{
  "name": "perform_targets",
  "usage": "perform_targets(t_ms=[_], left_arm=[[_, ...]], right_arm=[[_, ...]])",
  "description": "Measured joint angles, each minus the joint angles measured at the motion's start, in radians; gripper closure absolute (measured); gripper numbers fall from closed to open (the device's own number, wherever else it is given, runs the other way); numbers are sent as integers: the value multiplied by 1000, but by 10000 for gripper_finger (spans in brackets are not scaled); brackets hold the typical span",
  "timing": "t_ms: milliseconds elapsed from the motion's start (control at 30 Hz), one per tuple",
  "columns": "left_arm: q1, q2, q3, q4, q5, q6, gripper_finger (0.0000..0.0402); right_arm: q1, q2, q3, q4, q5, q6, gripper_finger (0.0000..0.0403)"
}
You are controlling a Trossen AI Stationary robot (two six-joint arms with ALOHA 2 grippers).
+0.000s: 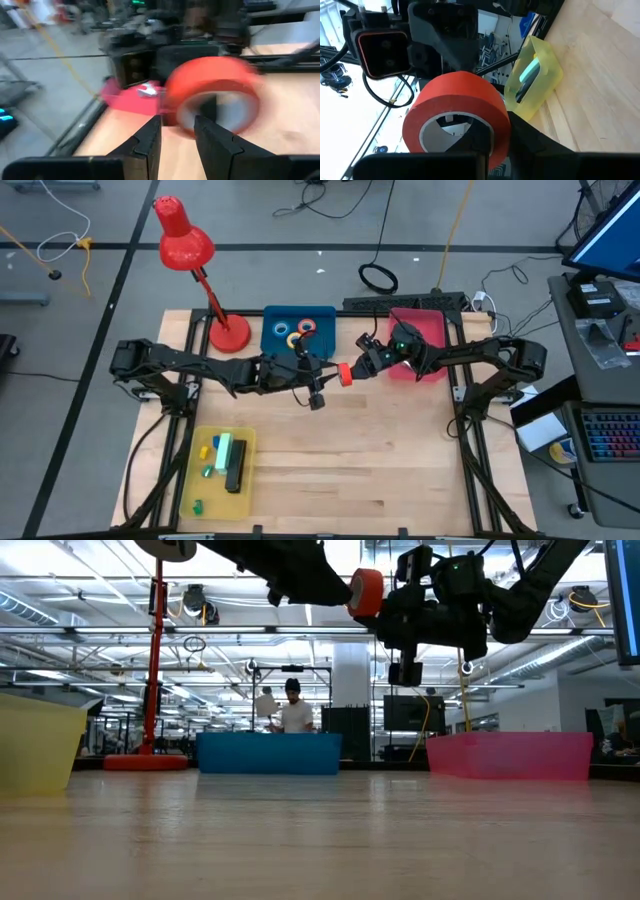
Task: Pick and place Stapler, Stapler remover, tape
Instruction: Put the red tape into the blue bin
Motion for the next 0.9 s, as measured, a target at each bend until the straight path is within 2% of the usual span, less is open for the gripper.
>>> perform_targets(t_ms=[367,733,900], left_arm=[[10,-6,1,0,-21,0,282],[55,-1,0,60,137,2,282],[71,11,0,69,163,-11,282]], right_arm=[[2,0,1,8,21,-3,373],[6,0,1,13,88,-4,373],[6,0,1,6,110,-6,373]])
